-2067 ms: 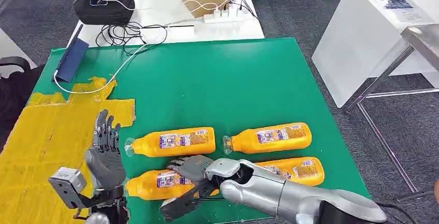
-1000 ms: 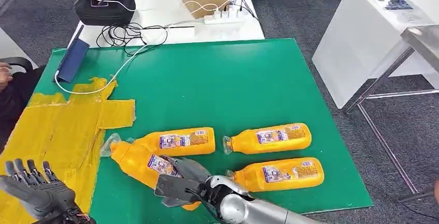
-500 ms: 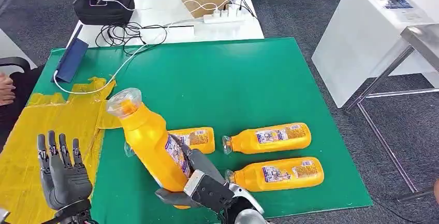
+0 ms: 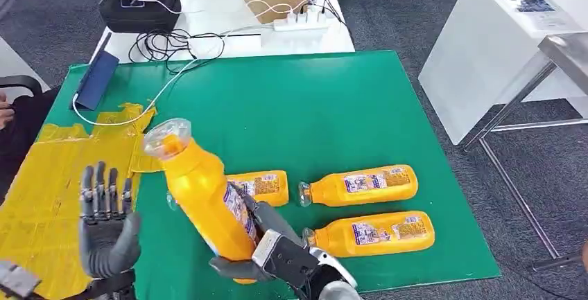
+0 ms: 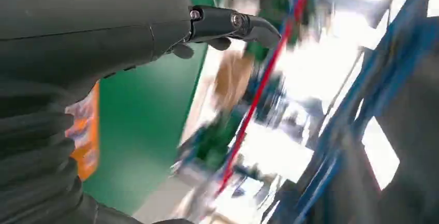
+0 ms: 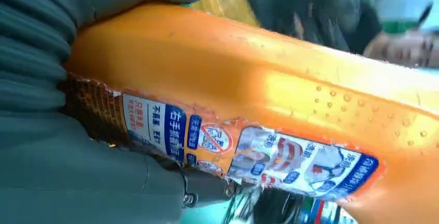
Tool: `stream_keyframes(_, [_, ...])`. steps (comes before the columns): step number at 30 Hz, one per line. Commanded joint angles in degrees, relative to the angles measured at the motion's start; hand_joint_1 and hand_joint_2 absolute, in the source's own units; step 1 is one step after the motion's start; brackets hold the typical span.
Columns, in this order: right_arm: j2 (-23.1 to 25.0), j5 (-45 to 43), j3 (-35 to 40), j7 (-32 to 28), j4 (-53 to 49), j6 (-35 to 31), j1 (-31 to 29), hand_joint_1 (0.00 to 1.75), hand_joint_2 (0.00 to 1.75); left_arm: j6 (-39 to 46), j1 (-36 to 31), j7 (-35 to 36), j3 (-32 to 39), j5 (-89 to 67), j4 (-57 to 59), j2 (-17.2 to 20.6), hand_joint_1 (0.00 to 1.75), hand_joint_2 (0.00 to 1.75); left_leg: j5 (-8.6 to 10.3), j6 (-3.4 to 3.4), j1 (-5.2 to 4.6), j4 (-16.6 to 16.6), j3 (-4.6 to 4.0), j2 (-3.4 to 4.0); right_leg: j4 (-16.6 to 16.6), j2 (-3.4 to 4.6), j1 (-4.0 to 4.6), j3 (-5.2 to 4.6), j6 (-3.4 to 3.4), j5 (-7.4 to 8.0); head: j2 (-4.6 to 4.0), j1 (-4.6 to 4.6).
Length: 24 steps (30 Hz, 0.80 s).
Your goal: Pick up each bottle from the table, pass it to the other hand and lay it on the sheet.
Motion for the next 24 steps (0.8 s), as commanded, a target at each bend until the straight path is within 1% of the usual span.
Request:
stream_keyframes(1, [0.0, 1.2, 3.6, 0.0, 5.1, 3.1, -2.4, 1.75, 1.75, -0.9, -1.7, -1.1, -8.1, -0.5, 5.5, 5.5, 0.00, 1.75, -0.10, 0.08, -0.03, -0.2, 0.45, 0.13, -0.2, -0.01, 0.02, 0.36, -0.16, -0.05, 0.00, 0.02])
stream_keyframes(3, [0.0, 1.4, 4.3, 0.4, 6.1, 3.8, -3.1, 1.75, 1.75, -1.2, -1.7, -1.1, -8.2, -0.4, 5.5, 5.6, 0.00, 1.75, -0.03, 0.03, -0.01, -0.1, 0.20, 0.00, -0.1, -0.09, 0.02, 0.15, -0.10, -0.02, 0.00, 0.02])
stream_keyframes(4, [0.0, 1.4, 4.3, 0.4, 6.1, 3.8, -3.1, 1.75, 1.75, -1.2, -1.7, -1.1, -8.2, -0.4, 5.5, 5.6, 0.00, 1.75, -0.05, 0.07, -0.03, -0.2, 0.36, 0.00, -0.1, -0.13, 0.02, 0.30, -0.15, -0.05, 0.00, 0.02])
stream_keyframes(6, [0.0, 1.4, 4.3, 0.4, 6.1, 3.8, -3.1, 1.75, 1.75, -1.2, -1.7, -1.1, -8.2, -0.4, 5.5, 5.6, 0.00, 1.75, -0.05, 0.05, 0.00, -0.1, 0.26, 0.06, -0.1, -0.05, 0.03, 0.22, -0.12, -0.03, 0.00, 0.02])
stream_keyframes(7, [0.0, 1.4, 4.3, 0.4, 6.1, 3.8, -3.1, 1.75, 1.75, -1.2, -1.7, -1.1, -8.2, -0.4, 5.5, 5.6, 0.00, 1.75, -0.07, 0.07, -0.02, -0.2, 0.37, 0.07, -0.1, -0.06, 0.03, 0.30, -0.15, -0.05, 0.00, 0.00])
stream_keyframes(9, [-0.1, 1.7, 5.6, 1.0, 7.7, 4.7, -4.2, 1.75, 1.75, -2.3, -1.8, -1.3, -8.5, 0.2, 5.3, 5.7, 0.00, 1.75, -0.04, 0.05, 0.00, -0.1, 0.23, 0.04, -0.1, -0.06, 0.04, 0.19, -0.11, -0.03, 0.00, 0.02])
stream_keyframes(10, [-0.1, 1.6, 5.9, 1.2, 8.2, 4.9, -4.5, 1.75, 1.75, -2.9, -1.8, -1.3, -8.6, 0.5, 5.3, 5.8, 0.00, 1.75, -0.06, 0.08, -0.04, -0.2, 0.37, 0.05, -0.1, -0.08, 0.00, 0.31, -0.14, -0.05, 0.00, 0.02])
stream_keyframes(11, [0.1, 1.7, 6.3, 1.3, 9.2, 5.1, -4.9, 1.75, 1.75, -3.3, -1.9, -1.4, -8.7, 0.8, 5.2, 5.8, 0.00, 1.75, -0.05, 0.06, 0.00, -0.1, 0.29, 0.08, -0.1, -0.03, 0.03, 0.24, -0.13, -0.02, 0.00, 0.02])
stream_keyframes(12, [0.3, 1.7, 6.9, 1.2, 10.4, 5.2, -5.4, 1.75, 1.75, -3.6, -1.9, -1.4, -8.7, 0.8, 5.1, 5.7, 0.00, 1.75, -0.09, 0.10, -0.02, -0.2, 0.48, 0.10, -0.2, -0.06, 0.04, 0.42, -0.18, -0.06, 0.00, 0.02])
stream_keyframes(14, [0.2, 1.7, 7.3, 1.5, 11.5, 5.2, -5.9, 1.75, 1.75, -4.7, -1.8, -1.5, -8.9, 1.2, 4.8, 5.9, 0.00, 1.75, -0.04, 0.05, -0.01, -0.1, 0.26, 0.06, -0.1, -0.04, 0.02, 0.21, -0.11, -0.02, 0.00, 0.02])
stream_keyframes(15, [0.0, 1.7, 7.4, 1.5, 11.6, 5.1, -5.9, 1.75, 1.75, -5.0, -1.7, -1.5, -9.1, 1.4, 4.7, 6.0, 0.00, 1.75, -0.08, 0.08, -0.01, -0.2, 0.44, 0.07, -0.2, -0.07, 0.04, 0.39, -0.16, -0.06, 0.00, 0.02])
stream_keyframes(16, [-0.2, 1.8, 7.1, 2.1, 11.7, 4.9, -5.9, 1.75, 1.75, -5.9, -1.7, -1.5, -9.2, 2.0, 4.6, 6.2, 0.00, 1.75, -0.05, 0.05, -0.02, -0.1, 0.29, 0.05, -0.1, -0.06, 0.01, 0.24, -0.12, -0.04, 0.00, 0.00])
stream_keyframes(18, [-0.7, 2.4, 6.8, 2.9, 11.8, 4.3, -6.0, 1.75, 1.75, -6.4, -1.4, -1.5, -9.2, 2.1, 4.3, 6.2, 0.00, 1.75, -0.09, 0.09, -0.02, -0.2, 0.51, 0.03, -0.2, -0.12, 0.04, 0.46, -0.19, -0.08, 0.00, 0.02])
stream_keyframes(19, [-0.9, 2.4, 6.6, 3.0, 11.7, 4.3, -6.0, 1.75, 1.75, -6.6, -1.4, -1.5, -9.2, 2.1, 4.4, 6.2, 0.00, 1.75, -0.06, 0.07, -0.02, -0.2, 0.35, 0.02, -0.1, -0.10, 0.02, 0.31, -0.14, -0.06, 0.00, 0.02])
stream_keyframes(20, [-1.2, 3.0, 6.3, 3.8, 11.6, 3.7, -5.9, 1.75, 1.75, -7.0, -1.3, -1.5, -9.1, 2.2, 4.5, 6.2, 0.00, 1.75, -0.09, 0.09, -0.01, -0.2, 0.47, 0.03, -0.2, -0.12, 0.04, 0.43, -0.17, -0.08, 0.00, 0.02])
stream_keyframes(21, [-1.5, 3.4, 6.0, 4.1, 11.4, 3.2, -5.8, 1.75, 1.75, -7.1, -1.3, -1.5, -9.0, 2.2, 4.5, 6.2, 0.00, 1.75, -0.06, 0.07, -0.03, -0.1, 0.32, 0.03, -0.1, -0.09, 0.02, 0.27, -0.12, -0.05, 0.00, 0.02])
stream_keyframes(22, [-1.9, 4.1, 5.0, 4.4, 10.2, 2.1, -5.0, 1.75, 1.75, -7.4, -1.1, -1.6, -8.6, 2.2, 4.3, 6.1, 0.00, 1.75, -0.09, 0.10, -0.04, -0.2, 0.45, 0.01, -0.1, -0.13, 0.02, 0.41, -0.16, -0.09, 0.00, 0.02])
stream_keyframes(23, [-2.6, 6.2, 3.6, 4.7, 8.8, -0.4, -4.5, 1.75, 1.75, -7.2, -0.9, -1.4, -8.0, 2.0, 4.1, 5.8, 0.00, 1.75, -0.05, 0.07, -0.01, -0.1, 0.31, 0.00, -0.1, -0.11, 0.03, 0.29, -0.12, -0.05, 0.00, 0.02])
stream_keyframes(24, [-3.7, 6.5, 1.6, 4.6, 7.8, -1.2, -4.2, 1.75, 1.75, -6.9, -0.6, -1.3, -7.5, 2.0, 3.9, 5.7, 0.00, 1.75, -0.09, 0.10, -0.03, -0.2, 0.43, -0.02, -0.2, -0.16, 0.02, 0.41, -0.15, -0.10, 0.00, 0.02])
